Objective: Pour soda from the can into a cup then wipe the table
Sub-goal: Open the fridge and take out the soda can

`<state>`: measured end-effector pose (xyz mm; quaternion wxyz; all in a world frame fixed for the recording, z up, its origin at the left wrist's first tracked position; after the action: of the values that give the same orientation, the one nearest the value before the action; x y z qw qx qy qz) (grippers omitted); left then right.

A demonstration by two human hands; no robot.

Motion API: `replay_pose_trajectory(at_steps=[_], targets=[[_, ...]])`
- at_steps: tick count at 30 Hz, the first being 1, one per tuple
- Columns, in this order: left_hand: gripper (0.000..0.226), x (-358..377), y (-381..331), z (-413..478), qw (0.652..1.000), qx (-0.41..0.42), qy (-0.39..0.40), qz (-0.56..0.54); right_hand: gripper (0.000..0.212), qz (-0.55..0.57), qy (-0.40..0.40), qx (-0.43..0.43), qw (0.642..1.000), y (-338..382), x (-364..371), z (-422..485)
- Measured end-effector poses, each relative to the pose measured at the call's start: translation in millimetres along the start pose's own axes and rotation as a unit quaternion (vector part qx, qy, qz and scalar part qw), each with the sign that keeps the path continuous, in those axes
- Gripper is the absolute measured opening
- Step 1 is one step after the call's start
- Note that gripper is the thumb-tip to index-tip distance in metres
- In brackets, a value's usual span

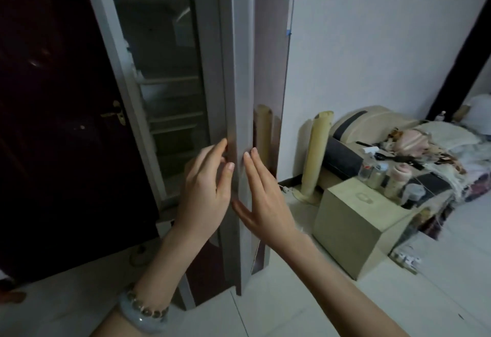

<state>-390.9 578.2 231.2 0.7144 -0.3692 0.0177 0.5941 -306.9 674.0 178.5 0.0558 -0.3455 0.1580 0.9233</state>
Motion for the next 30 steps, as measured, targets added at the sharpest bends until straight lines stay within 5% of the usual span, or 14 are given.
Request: replay_pose_trajectory(at_steps=[7,18,30], targets=[[0.048,40.5,-25.9,-16.9,0.995,0.088,0.023,0.032,0.073,-0.017,-0.083,0.026,0.996,-38.4,-48.9,-27.6],[0.064,124.1,-40.3,3.4,0.987,0.062,0.064,0.131,0.070,-0.110,-0.130,0.077,0.982,-111.8,-119.9,-62.7],[0.049,223.9,-96.3,41.0,0.964,0.239,0.060,0.099,0.068,-0.264,-0.154,0.175,0.936,-239.8,-184.1,-87.7]])
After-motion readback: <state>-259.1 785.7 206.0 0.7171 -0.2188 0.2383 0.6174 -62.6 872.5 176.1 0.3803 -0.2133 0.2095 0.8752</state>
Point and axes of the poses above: each hand's wrist, its own z-axis towards the middle knuckle, its own x-axis out of the palm, y = z × x, the point moved 2 cm from there along z, towards the middle knuckle, and after that the axes turned 1 degree about x, right-handed, at the moved point
